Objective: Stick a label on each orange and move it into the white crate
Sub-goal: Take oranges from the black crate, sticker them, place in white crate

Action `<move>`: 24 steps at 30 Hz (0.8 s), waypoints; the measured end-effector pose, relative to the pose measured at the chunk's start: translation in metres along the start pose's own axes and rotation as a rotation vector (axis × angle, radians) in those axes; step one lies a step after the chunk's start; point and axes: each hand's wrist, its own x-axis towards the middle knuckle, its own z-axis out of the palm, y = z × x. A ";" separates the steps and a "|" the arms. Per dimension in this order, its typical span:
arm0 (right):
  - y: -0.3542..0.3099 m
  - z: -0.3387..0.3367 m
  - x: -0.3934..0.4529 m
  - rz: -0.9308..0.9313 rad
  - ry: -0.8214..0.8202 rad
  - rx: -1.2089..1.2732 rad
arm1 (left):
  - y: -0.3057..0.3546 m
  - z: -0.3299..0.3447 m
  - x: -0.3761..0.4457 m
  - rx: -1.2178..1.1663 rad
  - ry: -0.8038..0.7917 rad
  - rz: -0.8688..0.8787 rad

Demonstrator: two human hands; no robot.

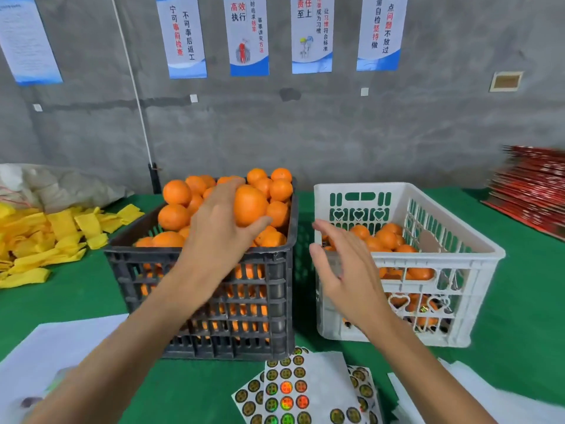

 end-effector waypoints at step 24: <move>0.057 -0.003 -0.205 0.146 -0.783 -0.091 | -0.022 0.147 -0.244 -0.347 -0.434 -0.236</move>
